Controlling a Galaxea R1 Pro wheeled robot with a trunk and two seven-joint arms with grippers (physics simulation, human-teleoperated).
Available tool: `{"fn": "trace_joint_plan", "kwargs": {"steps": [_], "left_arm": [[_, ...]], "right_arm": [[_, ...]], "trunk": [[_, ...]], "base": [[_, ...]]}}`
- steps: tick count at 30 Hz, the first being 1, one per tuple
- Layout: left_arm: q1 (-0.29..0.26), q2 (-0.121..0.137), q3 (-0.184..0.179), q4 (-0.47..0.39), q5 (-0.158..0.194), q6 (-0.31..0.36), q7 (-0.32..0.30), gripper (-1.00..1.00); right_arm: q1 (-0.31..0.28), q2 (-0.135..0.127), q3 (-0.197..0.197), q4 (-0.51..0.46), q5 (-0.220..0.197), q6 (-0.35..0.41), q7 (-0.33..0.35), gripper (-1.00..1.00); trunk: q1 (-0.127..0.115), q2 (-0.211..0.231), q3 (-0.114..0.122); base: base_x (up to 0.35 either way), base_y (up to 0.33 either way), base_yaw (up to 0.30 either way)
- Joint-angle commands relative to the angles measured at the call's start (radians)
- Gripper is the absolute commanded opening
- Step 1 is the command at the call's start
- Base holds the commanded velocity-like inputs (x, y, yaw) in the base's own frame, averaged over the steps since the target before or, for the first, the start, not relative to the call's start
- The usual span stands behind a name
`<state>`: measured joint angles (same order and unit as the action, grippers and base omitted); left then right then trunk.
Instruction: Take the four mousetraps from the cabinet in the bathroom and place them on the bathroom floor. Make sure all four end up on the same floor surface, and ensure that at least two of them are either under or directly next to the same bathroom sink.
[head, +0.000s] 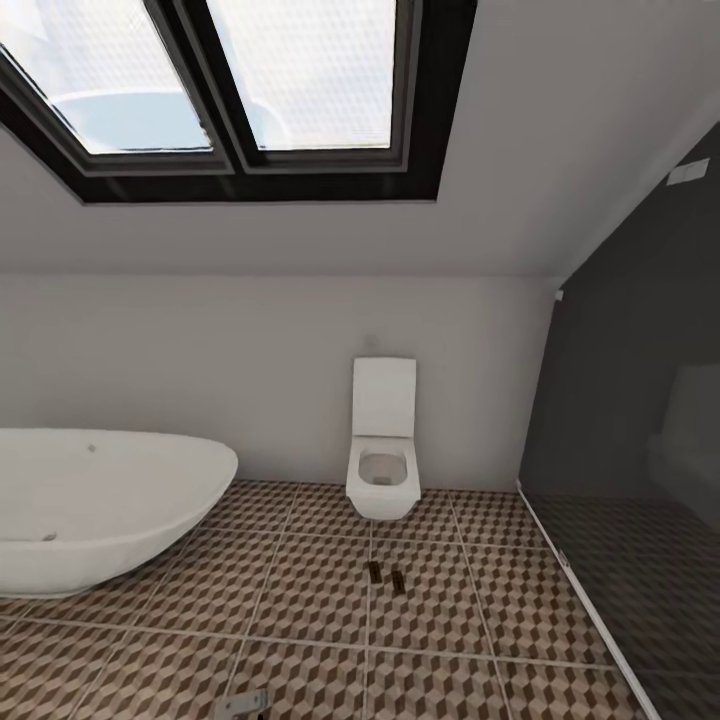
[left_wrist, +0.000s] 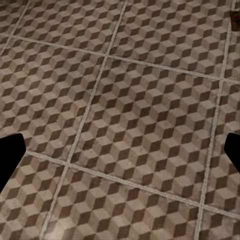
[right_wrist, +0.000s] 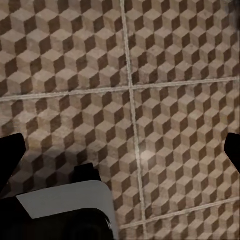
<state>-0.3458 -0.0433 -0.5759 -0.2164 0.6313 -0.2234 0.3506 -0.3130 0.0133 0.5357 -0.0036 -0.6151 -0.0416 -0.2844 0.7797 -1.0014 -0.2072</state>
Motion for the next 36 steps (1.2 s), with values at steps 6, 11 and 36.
{"fn": "trace_joint_plan", "kwargs": {"steps": [6,11,36], "left_arm": [[-0.001,0.0,-0.009,0.0,0.008,-0.004,0.005,1.0],[-0.001,0.0,-0.009,0.0,0.008,-0.004,0.005,1.0],[-0.001,-0.001,-0.009,0.0,0.008,-0.004,0.005,1.0]], "right_arm": [[0.034,-0.001,0.008,0.025,-0.014,-0.003,-0.002,1.0],[0.074,-0.002,0.007,0.035,-0.015,-0.003,-0.002,1.0],[0.116,-0.002,0.007,0.04,-0.015,-0.003,-0.002,1.0]], "trunk": [[-0.023,0.041,0.018],[-0.042,0.076,0.033],[-0.138,0.251,0.112]], "base": [[0.0,0.0,0.0],[0.0,0.0,0.0],[0.0,0.0,0.0]]}}
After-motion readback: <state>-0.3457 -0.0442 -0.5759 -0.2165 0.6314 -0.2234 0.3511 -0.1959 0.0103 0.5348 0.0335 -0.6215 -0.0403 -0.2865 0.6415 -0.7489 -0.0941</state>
